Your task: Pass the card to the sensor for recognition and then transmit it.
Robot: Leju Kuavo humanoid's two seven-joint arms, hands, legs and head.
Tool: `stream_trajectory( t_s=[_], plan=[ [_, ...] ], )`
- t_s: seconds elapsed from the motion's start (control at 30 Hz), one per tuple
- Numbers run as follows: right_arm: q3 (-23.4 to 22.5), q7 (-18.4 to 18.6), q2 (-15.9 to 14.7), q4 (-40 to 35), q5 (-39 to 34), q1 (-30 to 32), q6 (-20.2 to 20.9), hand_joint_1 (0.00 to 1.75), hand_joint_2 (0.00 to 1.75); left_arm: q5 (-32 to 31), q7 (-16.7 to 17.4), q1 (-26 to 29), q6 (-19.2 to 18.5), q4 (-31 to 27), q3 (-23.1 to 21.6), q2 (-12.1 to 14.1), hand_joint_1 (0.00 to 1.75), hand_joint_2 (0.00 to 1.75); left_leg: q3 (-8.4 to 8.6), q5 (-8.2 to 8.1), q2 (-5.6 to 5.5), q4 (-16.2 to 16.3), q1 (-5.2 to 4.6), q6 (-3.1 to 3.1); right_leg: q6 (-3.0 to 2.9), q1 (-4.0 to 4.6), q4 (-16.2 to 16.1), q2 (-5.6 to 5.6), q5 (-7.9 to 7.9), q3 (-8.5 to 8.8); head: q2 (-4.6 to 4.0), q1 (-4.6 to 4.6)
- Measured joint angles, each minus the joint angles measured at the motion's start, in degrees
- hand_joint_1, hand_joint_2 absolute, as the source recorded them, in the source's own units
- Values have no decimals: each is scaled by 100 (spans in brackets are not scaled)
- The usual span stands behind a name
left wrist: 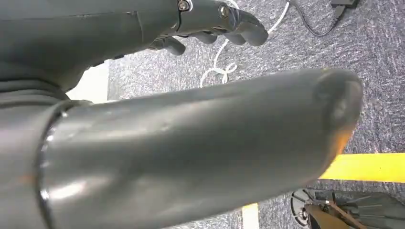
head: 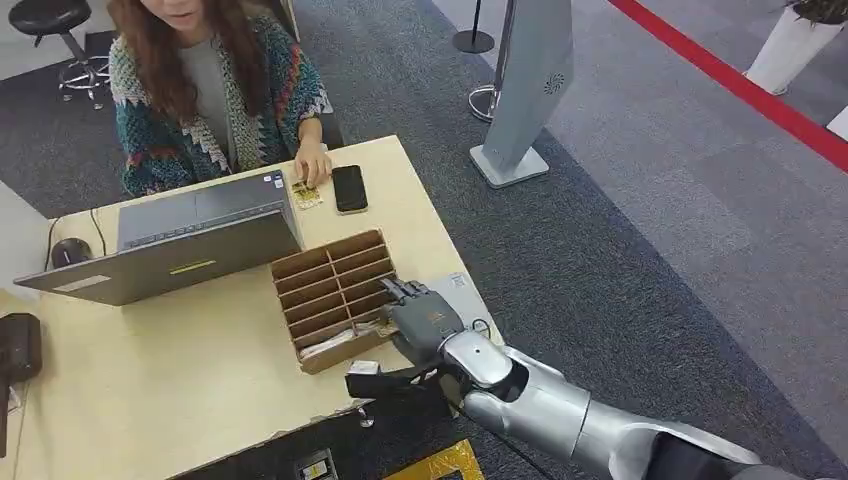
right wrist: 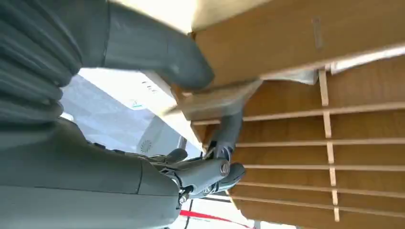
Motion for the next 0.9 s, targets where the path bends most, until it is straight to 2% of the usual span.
stream_trajectory(
  t_s=[0.6, 0.9],
  plan=[
    [-74, -7, 2, 83, -92, 0, -457, 175, 175, -6, 2, 0, 2, 0, 0, 2, 0, 0, 0, 0, 0, 0, 0, 0, 0, 0, 0, 0, 0, -1, 0, 0],
    [-256, -59, 2, 63, 182, -92, -942, 175, 175, -63, 0, 0, 22, 0, -2, 2, 0, 0, 0, 0, 0, 0, 0, 0, 0, 0, 0, 0, 0, 0, -2, 0]
  ],
)
